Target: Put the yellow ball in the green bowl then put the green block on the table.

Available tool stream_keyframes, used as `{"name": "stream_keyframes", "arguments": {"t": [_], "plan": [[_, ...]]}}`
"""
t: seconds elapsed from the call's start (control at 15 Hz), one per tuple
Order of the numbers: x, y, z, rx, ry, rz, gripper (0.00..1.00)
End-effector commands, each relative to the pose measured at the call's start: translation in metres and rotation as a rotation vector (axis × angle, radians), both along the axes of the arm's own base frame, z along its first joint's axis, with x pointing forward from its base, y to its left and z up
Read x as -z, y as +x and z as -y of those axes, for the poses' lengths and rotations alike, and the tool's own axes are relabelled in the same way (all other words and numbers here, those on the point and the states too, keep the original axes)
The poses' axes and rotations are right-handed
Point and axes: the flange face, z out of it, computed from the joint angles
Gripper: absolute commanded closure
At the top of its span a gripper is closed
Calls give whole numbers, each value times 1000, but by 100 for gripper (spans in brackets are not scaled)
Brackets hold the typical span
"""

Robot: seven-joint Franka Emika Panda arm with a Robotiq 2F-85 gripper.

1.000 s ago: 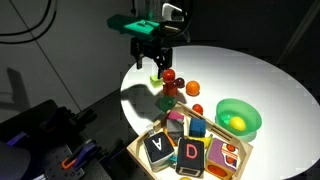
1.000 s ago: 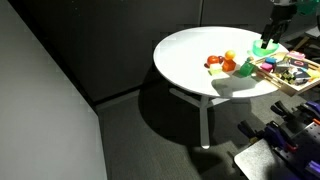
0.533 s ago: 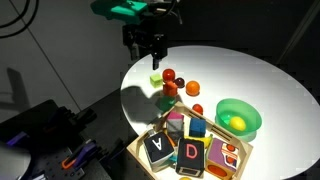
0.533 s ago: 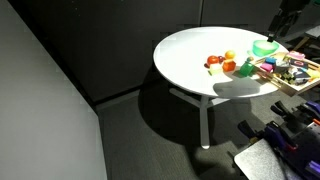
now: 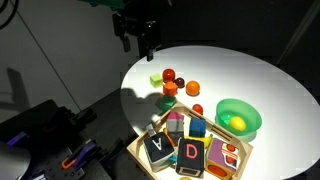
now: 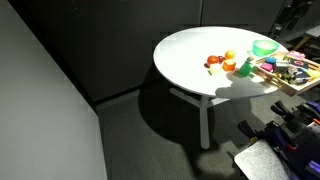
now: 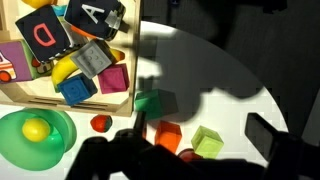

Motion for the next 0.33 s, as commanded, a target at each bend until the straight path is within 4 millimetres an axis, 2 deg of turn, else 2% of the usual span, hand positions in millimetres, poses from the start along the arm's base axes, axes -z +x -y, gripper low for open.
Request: {"name": "stream_keyframes", "arguments": {"t": [0.0,0.27], "plan": [[-2,-2,0,1,1,1,0],[-2,-4,-1,1,2,0,0]]}}
